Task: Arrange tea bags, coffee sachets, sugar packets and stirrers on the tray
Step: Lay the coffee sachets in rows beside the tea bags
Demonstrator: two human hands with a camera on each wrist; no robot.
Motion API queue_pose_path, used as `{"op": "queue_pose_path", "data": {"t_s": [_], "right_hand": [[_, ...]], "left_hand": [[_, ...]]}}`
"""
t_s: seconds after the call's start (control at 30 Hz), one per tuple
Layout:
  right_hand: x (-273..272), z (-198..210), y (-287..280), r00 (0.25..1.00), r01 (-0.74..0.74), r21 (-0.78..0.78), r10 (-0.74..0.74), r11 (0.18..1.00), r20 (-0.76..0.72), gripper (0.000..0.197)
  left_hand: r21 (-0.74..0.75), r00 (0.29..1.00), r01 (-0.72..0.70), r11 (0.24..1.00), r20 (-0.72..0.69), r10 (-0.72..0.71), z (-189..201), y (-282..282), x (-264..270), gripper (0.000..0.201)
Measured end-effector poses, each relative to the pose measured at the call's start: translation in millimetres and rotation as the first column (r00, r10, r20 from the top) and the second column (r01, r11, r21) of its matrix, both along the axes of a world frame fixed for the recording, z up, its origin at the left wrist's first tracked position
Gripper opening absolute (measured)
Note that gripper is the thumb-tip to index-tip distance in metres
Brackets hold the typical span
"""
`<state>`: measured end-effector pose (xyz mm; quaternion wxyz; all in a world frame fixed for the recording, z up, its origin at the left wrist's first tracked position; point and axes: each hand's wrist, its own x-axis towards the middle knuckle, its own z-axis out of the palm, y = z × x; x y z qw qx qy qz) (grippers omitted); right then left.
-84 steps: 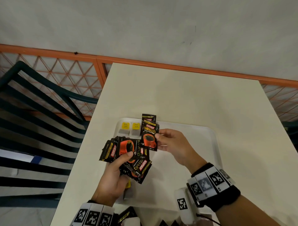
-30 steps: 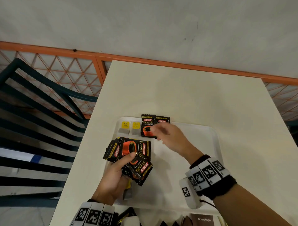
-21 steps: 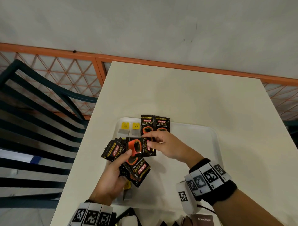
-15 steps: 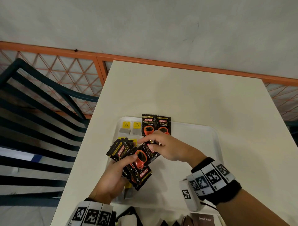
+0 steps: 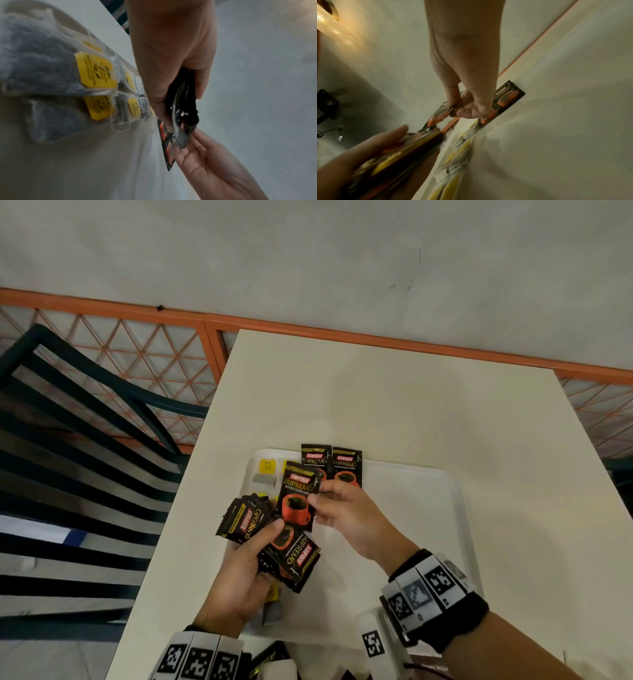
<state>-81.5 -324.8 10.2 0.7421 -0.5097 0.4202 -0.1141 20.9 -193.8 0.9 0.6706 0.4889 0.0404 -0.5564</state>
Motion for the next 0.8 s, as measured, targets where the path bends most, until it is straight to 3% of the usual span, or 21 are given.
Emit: {"op": "queue_pose_path", "data": {"t_s": [0.07, 0.13, 0.37, 0.47, 0.6, 0.8], "right_hand": [[1, -1, -11, 0.997, 0.073, -0.051, -0.074, 0.996, -0.037, 0.010], [3, -3, -21, 0.983, 0.108, -0.168, -0.130, 0.980, -0.126, 0.018], [13, -19, -30, 0.936, 0.056, -0.487, -0.216, 0.872, -0.279, 0.022], [14, -22, -29, 0.929, 0.031, -0.543, -0.225, 0.839, -0.295, 0.025], [16, -27, -26, 0.919, -0.027, -0.607, -0.220, 0.794, -0.328, 0.024], [19, -34, -28, 0.894, -0.074, -0.637, -0.232, 0.768, -0.383, 0.024]], "left_hand": [[-0.004, 0.999, -0.005, 1.000, -0.039, 0.004, -1, 4, 2, 0.064], [-0.037, 0.998, -0.009, 0.999, -0.062, 0.007, -3, 8, 5, 0.057], [-0.145, 0.995, 0.002, 0.989, -0.103, -0.017, 1, 14, 9, 0.048], [-0.170, 0.993, 0.017, 0.985, -0.111, -0.036, 2, 15, 10, 0.042], [-0.176, 0.992, 0.048, 0.983, -0.103, -0.067, -2, 17, 12, 0.064], [-0.078, 0.996, -0.010, 0.997, -0.091, 0.003, -5, 14, 9, 0.040]]}}
